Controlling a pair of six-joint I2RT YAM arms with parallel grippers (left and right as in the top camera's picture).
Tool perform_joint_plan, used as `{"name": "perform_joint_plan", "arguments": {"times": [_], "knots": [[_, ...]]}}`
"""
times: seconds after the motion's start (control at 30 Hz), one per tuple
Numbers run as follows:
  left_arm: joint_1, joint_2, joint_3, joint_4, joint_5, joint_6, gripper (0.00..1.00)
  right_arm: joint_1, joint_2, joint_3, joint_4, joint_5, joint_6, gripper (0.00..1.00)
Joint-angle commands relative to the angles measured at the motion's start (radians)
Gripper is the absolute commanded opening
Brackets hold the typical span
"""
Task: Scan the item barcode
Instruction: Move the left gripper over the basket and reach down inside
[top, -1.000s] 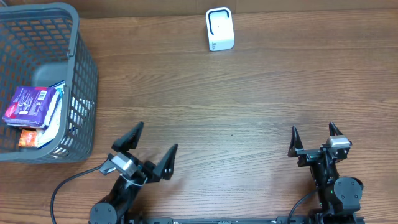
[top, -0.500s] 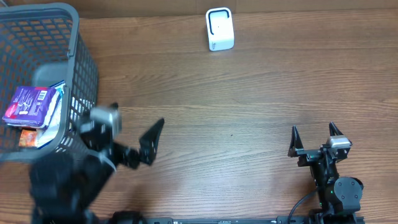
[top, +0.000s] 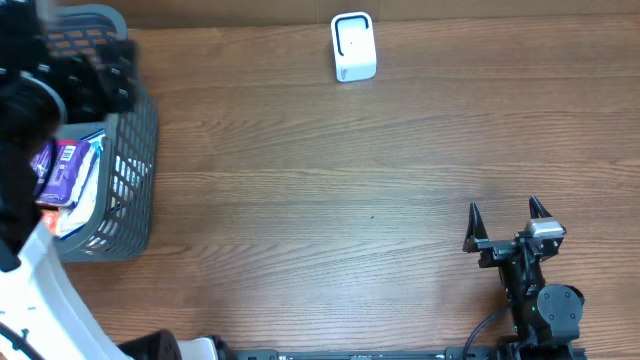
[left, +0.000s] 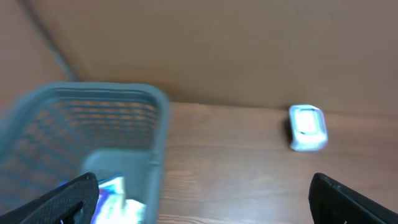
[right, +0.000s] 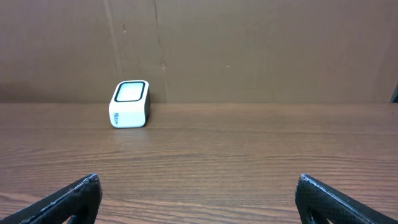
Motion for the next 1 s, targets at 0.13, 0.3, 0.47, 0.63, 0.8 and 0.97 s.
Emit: {"name": "perform_joint_plan", "arguments": {"times": [0.13, 0.3, 0.47, 0.63, 0.8, 0.97], "knots": [[0.135, 0.022, 0.036, 0.027, -0.591, -0.133, 1.0, -0.007, -0.009, -0.01, 0.006, 0.01, -0.007, 1.0], [0.246, 0.05, 0.029, 0.031, -0.624, -0.294, 1.0, -0.007, -0.009, -0.01, 0.006, 0.01, -0.007, 1.0], [0.279, 0.122, 0.02, 0.028, -0.606, -0.304, 1.0, -0.007, -0.009, -0.01, 0.006, 0.01, -0.007, 1.0], [0.277, 0.209, -0.044, 0.029, -0.511, -0.211, 0.97, -0.007, -0.009, -0.01, 0.006, 0.01, -0.007, 1.0], [0.28, 0.253, -0.156, 0.076, -0.51, -0.118, 0.98, -0.007, -0.009, -0.01, 0.006, 0.01, -0.007, 1.0], [0.28, 0.273, -0.331, 0.15, -0.502, -0.005, 0.96, -0.007, -0.009, -0.01, 0.006, 0.01, -0.007, 1.0]]}}
